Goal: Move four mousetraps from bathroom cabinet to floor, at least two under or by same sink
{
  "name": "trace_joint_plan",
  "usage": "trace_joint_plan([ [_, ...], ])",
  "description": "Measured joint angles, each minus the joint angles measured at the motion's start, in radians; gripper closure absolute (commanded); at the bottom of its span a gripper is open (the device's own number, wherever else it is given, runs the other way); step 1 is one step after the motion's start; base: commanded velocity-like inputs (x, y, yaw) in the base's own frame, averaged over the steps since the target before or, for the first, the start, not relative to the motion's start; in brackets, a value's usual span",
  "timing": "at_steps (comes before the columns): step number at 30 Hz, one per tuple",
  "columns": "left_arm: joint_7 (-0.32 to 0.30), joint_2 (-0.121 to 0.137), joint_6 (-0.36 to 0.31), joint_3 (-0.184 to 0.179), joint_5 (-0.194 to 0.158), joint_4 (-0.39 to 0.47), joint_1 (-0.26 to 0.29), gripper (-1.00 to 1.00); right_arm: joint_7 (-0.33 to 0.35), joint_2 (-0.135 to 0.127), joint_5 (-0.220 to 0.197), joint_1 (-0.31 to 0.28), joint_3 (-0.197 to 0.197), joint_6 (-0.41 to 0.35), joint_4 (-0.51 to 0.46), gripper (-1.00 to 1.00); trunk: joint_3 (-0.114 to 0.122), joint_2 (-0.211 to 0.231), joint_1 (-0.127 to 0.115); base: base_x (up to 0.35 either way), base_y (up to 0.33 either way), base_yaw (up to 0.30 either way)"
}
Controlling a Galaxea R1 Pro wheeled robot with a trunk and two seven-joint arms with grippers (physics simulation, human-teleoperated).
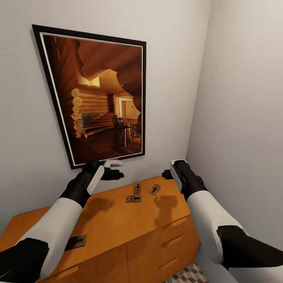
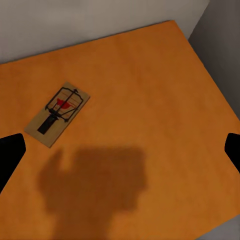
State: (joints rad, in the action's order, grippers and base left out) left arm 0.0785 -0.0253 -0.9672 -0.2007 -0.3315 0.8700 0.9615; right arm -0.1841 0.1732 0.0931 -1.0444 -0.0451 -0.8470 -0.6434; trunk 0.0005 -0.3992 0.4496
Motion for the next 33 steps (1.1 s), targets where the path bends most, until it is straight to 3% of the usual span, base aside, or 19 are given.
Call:
trace_joint_plan([
  [11,-0.052,-0.036,0.023,-0.003,0.000,-0.074,0.000,-1.00,0.000,0.000,0.000,0.000,0.001,-0.002,0.000,-1.00,0.000,0.000,0.000,0.000,0.000,0.000],
  [18,-0.057,-0.056,0.043,-0.003,0.000,-0.086,0.000,-1.00,0.000,0.000,0.000,0.000,0.001,-0.001,0.000,-1.00,0.000,0.000,0.000,0.000,0.000,0.000],
  [26,-0.053,-0.096,0.076,-0.005,0.007,-0.116,0.000,-1.00,0.000,0.000,0.002,0.000,0.001,0.000,0.000,-1.00,0.000,0.000,0.000,0.000,0.000,0.000],
  [33,-0.054,-0.104,0.087,-0.005,0.011,-0.125,0.000,-1.00,0.009,0.000,0.003,0.000,0.003,-0.001,-0.014,-1.00,0.000,0.000,0.000,0.000,0.000,-0.002],
])
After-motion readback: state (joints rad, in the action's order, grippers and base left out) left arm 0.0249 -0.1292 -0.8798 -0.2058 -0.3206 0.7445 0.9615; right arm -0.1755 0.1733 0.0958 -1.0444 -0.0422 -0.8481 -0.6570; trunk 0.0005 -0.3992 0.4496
